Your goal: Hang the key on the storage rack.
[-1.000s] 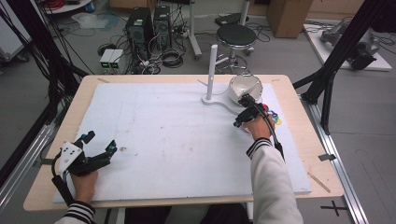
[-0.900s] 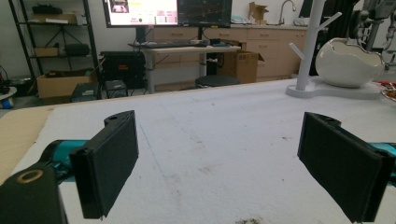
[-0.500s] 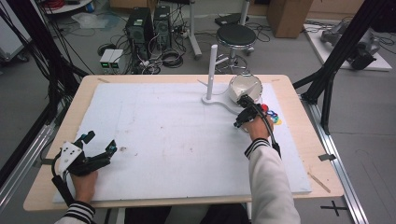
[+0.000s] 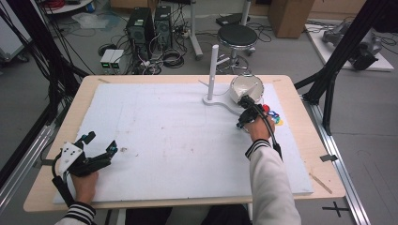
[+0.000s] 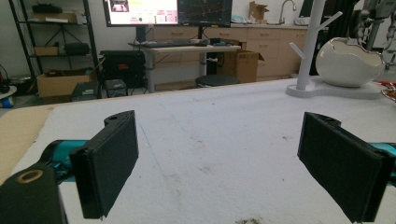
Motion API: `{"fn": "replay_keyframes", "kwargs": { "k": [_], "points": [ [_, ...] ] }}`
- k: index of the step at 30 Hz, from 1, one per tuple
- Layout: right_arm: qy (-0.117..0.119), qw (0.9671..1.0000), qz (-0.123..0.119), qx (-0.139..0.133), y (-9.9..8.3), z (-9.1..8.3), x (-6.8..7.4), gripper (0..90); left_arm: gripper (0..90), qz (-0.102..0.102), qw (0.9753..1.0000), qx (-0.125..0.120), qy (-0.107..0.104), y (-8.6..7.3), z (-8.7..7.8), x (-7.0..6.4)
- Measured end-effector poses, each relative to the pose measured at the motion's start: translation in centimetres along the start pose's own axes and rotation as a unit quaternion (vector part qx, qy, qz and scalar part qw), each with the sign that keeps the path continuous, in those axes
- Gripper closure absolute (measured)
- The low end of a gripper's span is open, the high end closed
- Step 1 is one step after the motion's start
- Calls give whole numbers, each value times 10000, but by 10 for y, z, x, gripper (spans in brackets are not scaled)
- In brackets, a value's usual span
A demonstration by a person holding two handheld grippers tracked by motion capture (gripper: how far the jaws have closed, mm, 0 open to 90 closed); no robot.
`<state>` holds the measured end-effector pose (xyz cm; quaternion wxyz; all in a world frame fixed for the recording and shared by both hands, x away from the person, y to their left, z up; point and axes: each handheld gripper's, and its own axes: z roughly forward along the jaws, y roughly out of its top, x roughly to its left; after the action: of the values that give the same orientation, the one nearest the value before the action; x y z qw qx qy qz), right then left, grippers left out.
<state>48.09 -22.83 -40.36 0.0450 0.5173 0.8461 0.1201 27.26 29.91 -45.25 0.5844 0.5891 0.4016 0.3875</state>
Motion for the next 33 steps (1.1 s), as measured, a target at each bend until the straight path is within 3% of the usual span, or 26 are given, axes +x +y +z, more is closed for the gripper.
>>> {"fn": "replay_keyframes", "kwargs": {
  "k": [3, 10, 22, 33],
  "points": [
    [-49, 10000, 6, 76, 0, 1, 0, 817, 128, 7, 10000, 4, -1, 0, 0, 0],
    [-105, 9997, 130, 163, -1, 0, -2, 866, 127, 1, 10000, 4, -2, 0, 0, 0],
    [-118, 9995, 160, -263, -13, -26, -14, 873, 128, 17, 10000, 16, -3, 0, 0, 0],
    [-252, 9966, 196, -756, -32, -58, -26, 878, 128, 24, 10000, 17, -4, 0, 0, 0]
  ]
}}
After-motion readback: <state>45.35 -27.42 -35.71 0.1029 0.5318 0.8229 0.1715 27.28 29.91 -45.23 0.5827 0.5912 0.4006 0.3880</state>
